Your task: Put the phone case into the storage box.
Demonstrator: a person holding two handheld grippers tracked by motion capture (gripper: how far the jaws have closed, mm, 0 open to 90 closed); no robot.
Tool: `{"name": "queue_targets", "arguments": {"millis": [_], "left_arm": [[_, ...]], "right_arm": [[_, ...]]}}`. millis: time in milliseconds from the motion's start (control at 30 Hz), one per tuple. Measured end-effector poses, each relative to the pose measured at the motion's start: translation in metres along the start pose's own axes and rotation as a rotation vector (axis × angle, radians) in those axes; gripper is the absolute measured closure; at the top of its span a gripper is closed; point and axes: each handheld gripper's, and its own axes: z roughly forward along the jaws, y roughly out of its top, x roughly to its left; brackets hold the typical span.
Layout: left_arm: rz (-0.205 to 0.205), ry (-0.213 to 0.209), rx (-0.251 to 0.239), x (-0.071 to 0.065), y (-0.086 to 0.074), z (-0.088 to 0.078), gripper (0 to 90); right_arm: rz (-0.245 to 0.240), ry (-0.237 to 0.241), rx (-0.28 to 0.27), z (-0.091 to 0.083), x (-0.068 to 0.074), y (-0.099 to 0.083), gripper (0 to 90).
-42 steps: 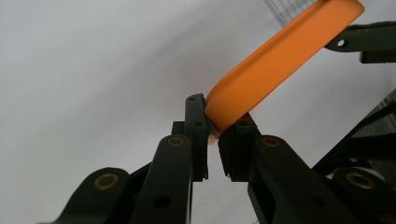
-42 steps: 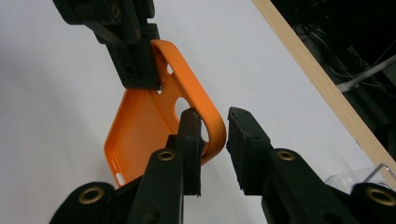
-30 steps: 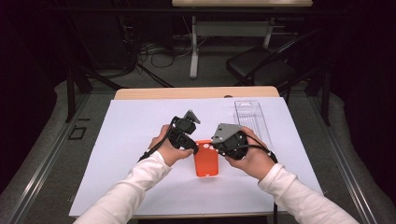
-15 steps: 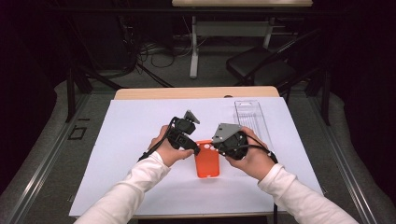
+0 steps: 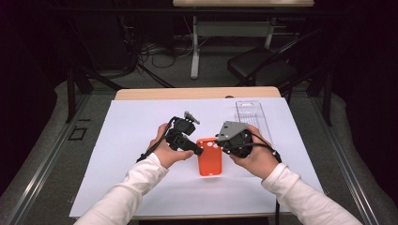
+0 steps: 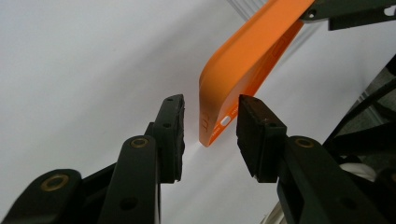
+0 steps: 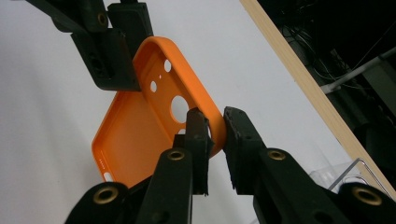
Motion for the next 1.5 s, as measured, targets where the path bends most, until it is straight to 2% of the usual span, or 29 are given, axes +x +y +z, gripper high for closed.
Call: {"name": "queue_targets", "arguments": {"millis": [133, 267, 300, 433, 633, 800, 867, 933, 1000, 1067, 1200, 1400, 1500], "left_arm": [[-0.001, -0.014, -0.009, 0.001, -0.001, -0.001, 61.9], [0.009, -0.018, -0.018, 0.002, -0.003, -0.003, 55.9], [0.026, -0.001, -0.030, 0.002, -0.004, -0.003, 52.8], [0.062, 0.013, -0.054, 0.003, -0.007, -0.004, 44.7], [0.066, 0.004, -0.104, 0.005, -0.011, -0.005, 41.0], [0.072, -0.004, -0.143, 0.010, -0.015, -0.008, 37.8], [0.061, -0.011, -0.147, 0.011, -0.016, -0.008, 37.7], [0.036, -0.044, -0.165, 0.013, -0.019, -0.009, 35.0], [0.045, -0.043, -0.162, 0.014, -0.020, -0.009, 31.0], [0.058, -0.018, -0.165, 0.014, -0.024, -0.007, 28.5], [0.068, -0.021, -0.191, 0.015, -0.028, -0.007, 26.2], [0.045, -0.048, -0.231, 0.019, -0.034, -0.005, 24.0], [0.041, -0.045, -0.243, 0.019, -0.036, -0.004, 23.8]], "right_arm": [[-0.002, -0.005, -0.011, -0.002, -0.001, 0.000, 80.3], [-0.008, -0.008, -0.024, -0.003, -0.004, -0.001, 80.3], [-0.009, -0.010, -0.023, -0.004, -0.005, -0.002, 80.3], [-0.006, -0.009, -0.050, -0.007, -0.009, -0.003, 80.3], [-0.006, -0.008, -0.066, -0.010, -0.012, -0.005, 80.2], [-0.013, -0.014, -0.099, -0.013, -0.017, -0.008, 80.2], [-0.014, -0.016, -0.104, -0.013, -0.018, -0.008, 80.2], [-0.009, -0.019, -0.120, -0.015, -0.021, -0.009, 80.1], [-0.008, -0.018, -0.124, -0.015, -0.022, -0.009, 80.1], [-0.005, -0.017, -0.140, -0.017, -0.024, -0.010, 80.1], [-0.010, -0.023, -0.162, -0.018, -0.026, -0.010, 80.1], [-0.025, -0.030, -0.193, -0.020, -0.029, -0.009, 80.1], [-0.032, -0.035, -0.197, -0.020, -0.030, -0.009, 80.1]]}}
